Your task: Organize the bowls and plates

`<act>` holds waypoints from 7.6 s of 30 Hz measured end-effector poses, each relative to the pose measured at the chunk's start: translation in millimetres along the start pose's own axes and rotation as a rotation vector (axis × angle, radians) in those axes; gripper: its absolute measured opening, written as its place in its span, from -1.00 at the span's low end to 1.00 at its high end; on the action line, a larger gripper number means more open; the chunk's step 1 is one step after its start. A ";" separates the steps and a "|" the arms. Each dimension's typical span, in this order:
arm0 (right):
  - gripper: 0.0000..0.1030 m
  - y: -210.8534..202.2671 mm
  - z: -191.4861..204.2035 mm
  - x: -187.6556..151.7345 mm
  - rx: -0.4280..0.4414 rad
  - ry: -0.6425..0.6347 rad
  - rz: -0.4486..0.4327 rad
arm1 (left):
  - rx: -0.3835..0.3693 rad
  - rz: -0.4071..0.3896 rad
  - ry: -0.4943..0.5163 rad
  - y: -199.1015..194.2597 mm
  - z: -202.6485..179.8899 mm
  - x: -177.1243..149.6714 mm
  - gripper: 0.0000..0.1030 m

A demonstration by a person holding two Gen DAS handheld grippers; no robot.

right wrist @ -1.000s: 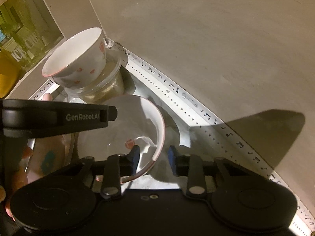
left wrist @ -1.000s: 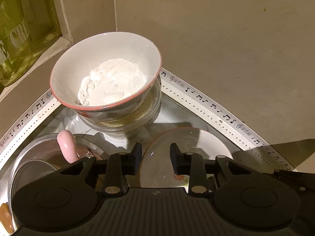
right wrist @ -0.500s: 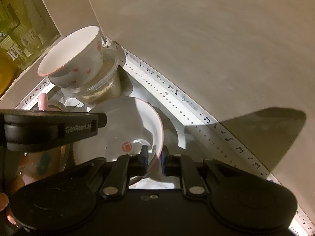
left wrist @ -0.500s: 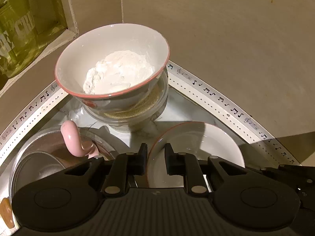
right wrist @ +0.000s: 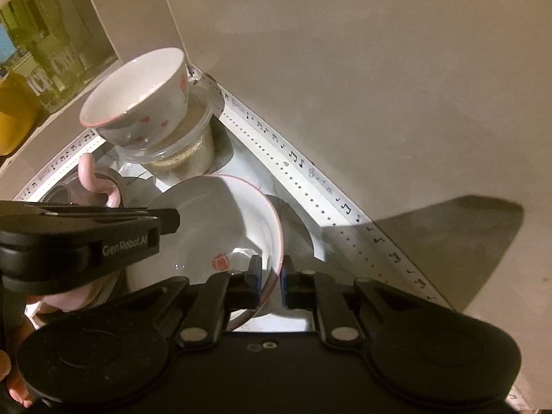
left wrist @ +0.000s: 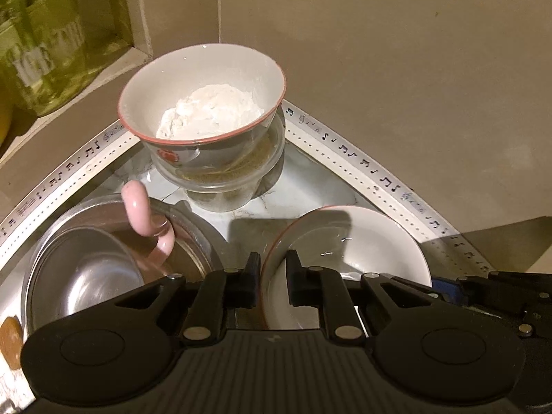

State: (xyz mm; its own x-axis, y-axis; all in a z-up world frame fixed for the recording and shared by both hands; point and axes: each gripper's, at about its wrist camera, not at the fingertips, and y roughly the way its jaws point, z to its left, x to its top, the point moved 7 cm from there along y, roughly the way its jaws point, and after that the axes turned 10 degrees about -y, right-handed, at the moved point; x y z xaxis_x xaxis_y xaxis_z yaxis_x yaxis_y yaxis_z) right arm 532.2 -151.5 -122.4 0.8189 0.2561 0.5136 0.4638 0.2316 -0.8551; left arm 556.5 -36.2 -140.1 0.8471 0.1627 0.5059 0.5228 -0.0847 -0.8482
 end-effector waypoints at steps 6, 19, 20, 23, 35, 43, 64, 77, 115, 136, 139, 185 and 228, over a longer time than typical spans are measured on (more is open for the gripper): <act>-0.80 -20.3 6.4 6.3 -0.006 -0.030 -0.018 | -0.002 -0.024 -0.026 -27.8 0.5 0.4 -0.74; -0.82 -76.4 35.9 28.9 0.007 -0.109 -0.096 | 0.028 -0.110 -0.072 -102.8 19.2 4.9 -0.74; -0.82 -79.1 41.0 31.0 0.013 -0.115 -0.099 | 0.036 -0.116 -0.077 -107.6 23.4 5.3 -0.74; -0.82 -86.5 56.1 37.0 0.030 -0.141 -0.109 | 0.062 -0.134 -0.086 -122.1 36.0 6.4 -0.74; -0.82 -94.1 122.0 58.1 0.102 -0.212 -0.134 | 0.158 -0.173 -0.137 -149.2 93.3 15.1 -0.74; -0.82 -66.3 151.6 62.0 0.148 -0.229 -0.106 | 0.195 -0.153 -0.168 -127.8 127.2 14.8 -0.74; -0.81 -10.7 171.0 52.4 0.130 -0.274 -0.010 | 0.196 -0.083 -0.198 -75.7 154.6 0.6 -0.72; -0.79 1.0 174.2 48.2 0.137 -0.281 0.007 | 0.191 -0.075 -0.207 -63.5 159.0 -2.7 -0.71; -0.05 -61.0 160.0 35.5 0.223 -0.331 -0.070 | 0.148 -0.111 -0.227 -106.7 154.7 -12.8 -0.64; 0.88 -52.3 125.6 16.4 0.233 -0.246 -0.096 | 0.086 -0.102 -0.377 -101.2 179.6 -22.4 0.55; 0.88 -38.1 117.4 14.9 0.223 -0.213 -0.084 | 0.044 -0.104 -0.443 -95.5 190.0 -20.3 0.55; -0.67 37.4 108.9 8.9 0.278 -0.239 0.039 | -0.055 -0.066 -0.650 -35.1 217.6 -24.5 -0.71; -0.72 -73.3 26.3 -59.6 0.136 -0.102 0.004 | -0.122 -0.045 -0.406 -109.0 80.3 -73.2 -0.73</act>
State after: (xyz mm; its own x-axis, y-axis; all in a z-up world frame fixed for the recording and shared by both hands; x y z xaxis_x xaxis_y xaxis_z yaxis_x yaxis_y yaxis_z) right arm 440.5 -159.1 -88.5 0.7789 0.3492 0.5210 0.4055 0.3534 -0.8430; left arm 429.8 40.0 -97.3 0.7297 0.5406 0.4187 0.5866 -0.1801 -0.7896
